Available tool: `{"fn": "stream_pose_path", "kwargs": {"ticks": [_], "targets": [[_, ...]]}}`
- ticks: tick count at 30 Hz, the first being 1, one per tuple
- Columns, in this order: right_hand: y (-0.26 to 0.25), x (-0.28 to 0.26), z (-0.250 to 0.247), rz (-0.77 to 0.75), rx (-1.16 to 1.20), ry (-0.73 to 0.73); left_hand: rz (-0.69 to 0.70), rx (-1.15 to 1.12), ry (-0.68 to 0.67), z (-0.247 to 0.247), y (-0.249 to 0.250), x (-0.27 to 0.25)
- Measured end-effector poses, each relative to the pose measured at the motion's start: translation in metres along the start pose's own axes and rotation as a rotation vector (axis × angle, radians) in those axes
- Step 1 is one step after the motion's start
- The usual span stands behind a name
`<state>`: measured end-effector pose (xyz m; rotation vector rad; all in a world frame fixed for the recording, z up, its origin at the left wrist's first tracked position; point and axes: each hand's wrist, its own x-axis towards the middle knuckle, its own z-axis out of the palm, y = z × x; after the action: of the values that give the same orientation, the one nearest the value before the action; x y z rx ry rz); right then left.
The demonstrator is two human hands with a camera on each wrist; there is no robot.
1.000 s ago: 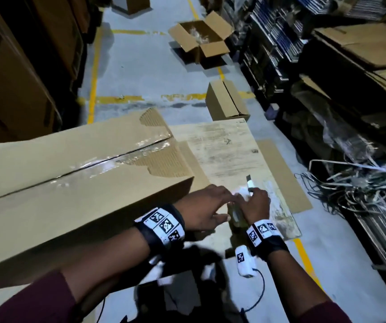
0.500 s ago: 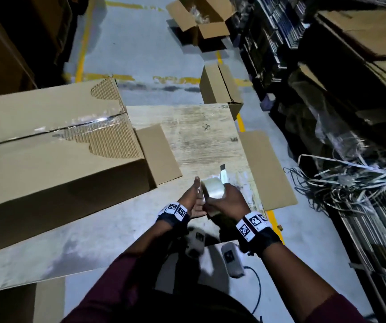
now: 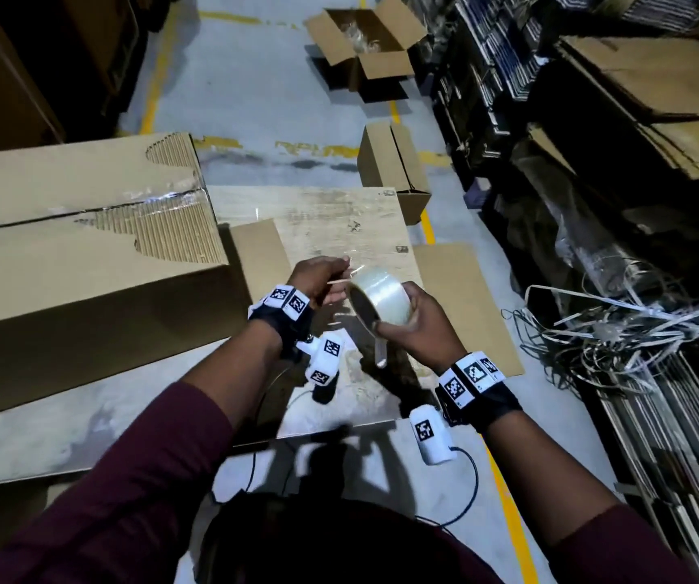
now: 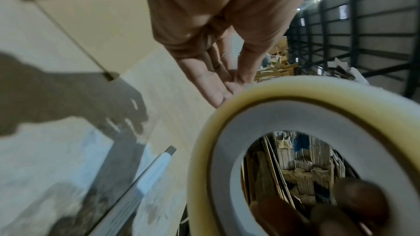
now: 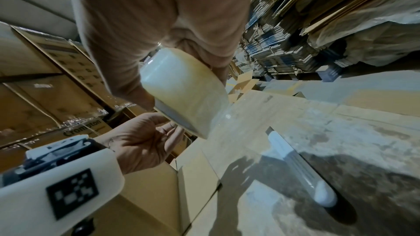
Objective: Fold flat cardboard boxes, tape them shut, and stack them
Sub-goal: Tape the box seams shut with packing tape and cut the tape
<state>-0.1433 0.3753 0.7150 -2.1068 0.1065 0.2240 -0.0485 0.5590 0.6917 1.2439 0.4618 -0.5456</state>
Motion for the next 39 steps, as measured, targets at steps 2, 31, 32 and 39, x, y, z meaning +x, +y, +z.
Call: {"fn": "stream_pose_path", "kwargs": {"ticks": [2, 31, 32, 39], "targets": [[-0.008, -0.001, -0.001, -0.039, 0.043, 0.004, 0.06, 0.047, 0.02, -0.003, 0.017, -0.006], [-0.223, 0.079, 0.135, 0.041, 0.455, 0.037, 0.563, 0.836, 0.309, -0.203, 0.263, 0.04], [-0.23, 0.089, 0.144, 0.058, 0.411, 0.053, 0.542, 0.859, 0.318, -0.211, 0.265, 0.046], [-0.262, 0.128, 0.163, 0.083, 0.271, 0.125, 0.367, 0.861, 0.275, -0.24, 0.268, 0.083]]}}
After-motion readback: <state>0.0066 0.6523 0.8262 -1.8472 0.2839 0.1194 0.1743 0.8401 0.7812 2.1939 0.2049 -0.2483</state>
